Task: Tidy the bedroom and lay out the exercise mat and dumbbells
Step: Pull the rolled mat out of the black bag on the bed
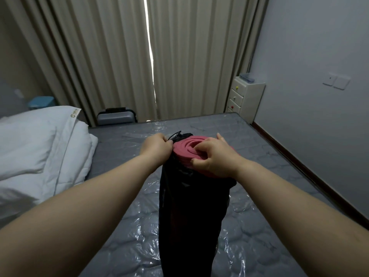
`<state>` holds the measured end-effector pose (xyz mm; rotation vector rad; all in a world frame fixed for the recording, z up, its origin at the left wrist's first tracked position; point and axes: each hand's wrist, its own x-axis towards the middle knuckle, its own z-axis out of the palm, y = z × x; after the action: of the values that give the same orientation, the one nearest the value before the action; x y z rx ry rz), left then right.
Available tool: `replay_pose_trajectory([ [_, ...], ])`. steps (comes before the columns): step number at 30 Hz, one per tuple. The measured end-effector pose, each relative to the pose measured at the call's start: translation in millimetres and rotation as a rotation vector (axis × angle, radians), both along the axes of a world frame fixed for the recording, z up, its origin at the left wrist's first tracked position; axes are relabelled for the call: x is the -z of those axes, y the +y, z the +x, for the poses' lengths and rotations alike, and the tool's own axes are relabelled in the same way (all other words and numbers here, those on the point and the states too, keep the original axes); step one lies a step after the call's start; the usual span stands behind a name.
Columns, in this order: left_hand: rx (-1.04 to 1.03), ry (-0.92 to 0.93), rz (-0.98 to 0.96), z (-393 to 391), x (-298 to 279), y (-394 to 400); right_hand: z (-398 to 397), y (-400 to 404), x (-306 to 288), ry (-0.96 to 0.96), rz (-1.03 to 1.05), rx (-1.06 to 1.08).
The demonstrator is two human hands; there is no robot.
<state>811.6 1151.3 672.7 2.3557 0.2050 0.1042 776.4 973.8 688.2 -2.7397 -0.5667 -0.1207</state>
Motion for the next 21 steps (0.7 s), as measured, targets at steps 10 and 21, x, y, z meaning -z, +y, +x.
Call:
replay_pose_trajectory([
  [10, -0.031, 0.129, -0.449, -17.8, 25.5, -11.3, 10.5, 17.0, 10.9, 0.227, -0.088, 0.343],
  [21, 0.289, 0.177, -0.021, -28.6, 42.3, -21.7, 5.9, -12.9, 5.3, 0.245, -0.117, 0.403],
])
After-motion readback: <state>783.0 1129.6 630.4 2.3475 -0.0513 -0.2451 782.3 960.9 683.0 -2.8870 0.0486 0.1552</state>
